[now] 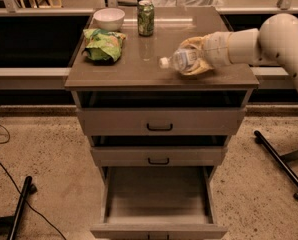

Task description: Pick blue plastic bottle from bottom drawer and place on counter

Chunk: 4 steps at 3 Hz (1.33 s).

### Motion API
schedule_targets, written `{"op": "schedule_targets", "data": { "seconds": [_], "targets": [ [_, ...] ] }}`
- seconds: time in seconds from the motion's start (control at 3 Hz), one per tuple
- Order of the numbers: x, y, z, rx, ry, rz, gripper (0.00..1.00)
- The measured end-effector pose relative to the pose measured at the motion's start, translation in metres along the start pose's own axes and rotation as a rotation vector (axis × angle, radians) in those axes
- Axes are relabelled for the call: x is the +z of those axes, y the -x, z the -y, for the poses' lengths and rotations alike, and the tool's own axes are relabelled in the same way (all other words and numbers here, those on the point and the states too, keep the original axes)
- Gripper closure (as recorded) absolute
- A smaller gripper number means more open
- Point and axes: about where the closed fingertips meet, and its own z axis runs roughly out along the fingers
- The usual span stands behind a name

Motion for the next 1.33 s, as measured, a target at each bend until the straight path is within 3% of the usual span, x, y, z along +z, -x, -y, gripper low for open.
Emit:
{"op": "schedule_targets", "data": {
  "seconds": [0.33,1.33],
  "targets": [
    [0.023,0.009,0.001,0.017,-0.027,0.019,0.81],
    [0.034,0.018,0.006,0.079,-0.046,0.031,0.11]
  ]
}}
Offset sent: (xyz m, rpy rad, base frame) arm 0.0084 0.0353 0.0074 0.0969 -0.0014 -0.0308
